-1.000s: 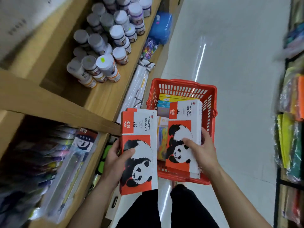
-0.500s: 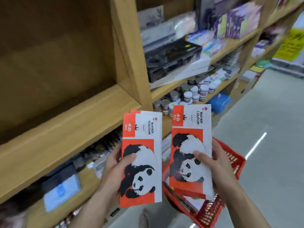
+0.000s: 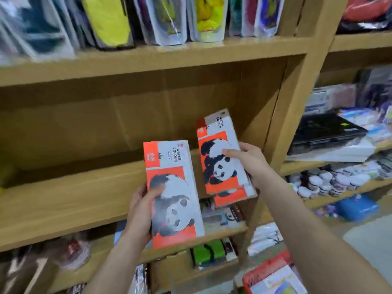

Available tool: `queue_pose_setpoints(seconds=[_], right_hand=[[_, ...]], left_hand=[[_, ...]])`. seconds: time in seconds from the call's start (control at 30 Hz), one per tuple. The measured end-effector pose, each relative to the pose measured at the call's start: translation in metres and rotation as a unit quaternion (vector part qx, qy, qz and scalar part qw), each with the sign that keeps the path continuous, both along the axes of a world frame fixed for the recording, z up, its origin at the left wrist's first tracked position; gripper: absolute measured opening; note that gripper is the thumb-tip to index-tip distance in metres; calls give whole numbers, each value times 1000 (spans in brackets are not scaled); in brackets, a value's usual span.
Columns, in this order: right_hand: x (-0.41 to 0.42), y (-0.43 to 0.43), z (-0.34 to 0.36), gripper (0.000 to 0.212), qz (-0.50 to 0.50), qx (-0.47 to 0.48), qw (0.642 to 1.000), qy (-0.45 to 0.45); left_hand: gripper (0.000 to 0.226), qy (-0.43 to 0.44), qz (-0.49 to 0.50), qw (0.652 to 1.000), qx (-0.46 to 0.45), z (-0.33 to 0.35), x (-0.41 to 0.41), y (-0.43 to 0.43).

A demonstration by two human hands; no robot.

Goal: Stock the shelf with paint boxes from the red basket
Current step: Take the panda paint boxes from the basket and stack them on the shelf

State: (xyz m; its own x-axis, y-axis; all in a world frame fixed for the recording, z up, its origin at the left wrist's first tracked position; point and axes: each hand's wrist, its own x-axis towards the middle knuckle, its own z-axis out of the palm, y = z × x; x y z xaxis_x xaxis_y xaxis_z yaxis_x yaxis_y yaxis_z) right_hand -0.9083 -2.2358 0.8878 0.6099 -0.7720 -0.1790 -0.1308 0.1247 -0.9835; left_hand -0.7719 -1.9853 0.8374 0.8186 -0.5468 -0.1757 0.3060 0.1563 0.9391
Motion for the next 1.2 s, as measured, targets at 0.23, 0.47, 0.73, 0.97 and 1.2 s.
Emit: queue_pose_setpoints(seconds=[0.23, 0.47, 0.73, 0.97, 1.2], right_hand=[[49, -32, -19, 92, 44, 16, 989, 142], [38, -40, -36, 34, -65, -175, 966, 179], [-20, 14, -49, 33, -71, -145, 987, 24], [-46, 36, -37, 80, -6, -110, 990, -86], [-41, 39, -42, 34, -15, -160, 983, -90]], left_hand=[[20, 21, 2, 1000, -11, 10, 62, -15], [16, -6, -21, 1000, -4, 28, 71, -53], [10, -16, -49, 999, -19, 66, 45, -104], [21, -54, -102, 990, 82, 58, 10, -153], [76, -297, -77, 903, 300, 44, 7, -147]])
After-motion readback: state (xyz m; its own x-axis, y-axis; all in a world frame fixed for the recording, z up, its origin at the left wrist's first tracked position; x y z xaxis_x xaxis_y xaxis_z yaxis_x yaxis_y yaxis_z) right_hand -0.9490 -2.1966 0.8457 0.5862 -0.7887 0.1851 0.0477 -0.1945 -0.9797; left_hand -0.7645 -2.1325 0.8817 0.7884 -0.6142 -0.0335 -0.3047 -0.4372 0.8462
